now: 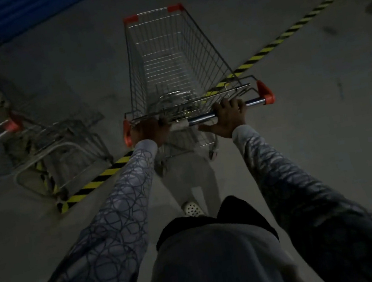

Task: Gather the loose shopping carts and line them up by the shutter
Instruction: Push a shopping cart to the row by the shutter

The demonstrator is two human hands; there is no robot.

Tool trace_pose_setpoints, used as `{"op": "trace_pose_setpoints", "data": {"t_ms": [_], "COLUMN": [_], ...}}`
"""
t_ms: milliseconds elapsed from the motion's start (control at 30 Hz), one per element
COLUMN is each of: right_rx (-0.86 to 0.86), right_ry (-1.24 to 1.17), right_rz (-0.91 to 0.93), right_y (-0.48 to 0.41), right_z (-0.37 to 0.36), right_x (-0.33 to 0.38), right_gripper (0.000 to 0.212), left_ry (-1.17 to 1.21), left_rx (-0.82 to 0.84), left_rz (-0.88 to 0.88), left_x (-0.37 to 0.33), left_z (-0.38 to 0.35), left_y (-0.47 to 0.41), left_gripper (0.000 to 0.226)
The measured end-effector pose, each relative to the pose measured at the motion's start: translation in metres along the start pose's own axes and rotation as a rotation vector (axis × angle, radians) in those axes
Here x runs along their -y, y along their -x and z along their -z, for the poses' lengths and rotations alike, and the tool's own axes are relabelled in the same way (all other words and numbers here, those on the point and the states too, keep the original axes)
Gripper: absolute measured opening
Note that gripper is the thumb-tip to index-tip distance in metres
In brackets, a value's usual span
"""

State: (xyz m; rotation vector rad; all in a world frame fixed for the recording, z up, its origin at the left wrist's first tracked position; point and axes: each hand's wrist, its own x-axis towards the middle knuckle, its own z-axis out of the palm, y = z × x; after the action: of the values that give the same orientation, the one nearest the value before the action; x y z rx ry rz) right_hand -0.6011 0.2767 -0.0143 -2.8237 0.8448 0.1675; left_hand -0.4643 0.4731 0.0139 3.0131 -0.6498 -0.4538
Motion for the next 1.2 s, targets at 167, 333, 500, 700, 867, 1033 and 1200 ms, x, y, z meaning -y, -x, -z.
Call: {"op": "trace_pose_setpoints", "data": {"t_ms": [167, 333, 500, 700, 867, 1033, 1200], "right_rx": [0.004, -0.158, -0.235, -0.197, -0.041, -0.032, 0.034], "right_ry": [-0.046, -0.101, -0.053, -0.061, 0.005, 0.094, 0.115], "right_rz": [-0.015, 0.042, 0.089, 0.119, 0.136, 0.264, 0.356], "right_y": [-0.049, -0.1, -0.17, -0.271, -0.361, -0.449, -0.512], "right_z": [-0.001, -0.011, -0.005, 0.016, 0.037, 0.053, 0.068], "right_x": [0.009, 0.028, 0.049, 0.056, 0.053, 0.068, 0.101], "right_gripper": [0.104, 0.084, 0.089, 0.088, 0.096, 0.093, 0.115], "left_ry": [-0.047, -0.053, 0.006, 0.024, 0.12, 0.182, 0.046], "left_rx": [-0.107, -0.358, -0.478, -0.334, -0.347, -0.44, -0.592], "left_rz": [-0.034, -0.126, -0.178, -0.156, -0.136, -0.101, -0.128], "left_x": [-0.005, 0.011, 0.022, 0.009, -0.006, 0.001, 0.031], "left_z": [-0.005, -0.002, 0.009, 0.04, 0.059, 0.079, 0.086], "left_y": [-0.076, -0.157, -0.26, -0.362, -0.414, -0.457, -0.48], "left_gripper": [0.061, 0.047, 0.05, 0.059, 0.066, 0.064, 0.04]}}
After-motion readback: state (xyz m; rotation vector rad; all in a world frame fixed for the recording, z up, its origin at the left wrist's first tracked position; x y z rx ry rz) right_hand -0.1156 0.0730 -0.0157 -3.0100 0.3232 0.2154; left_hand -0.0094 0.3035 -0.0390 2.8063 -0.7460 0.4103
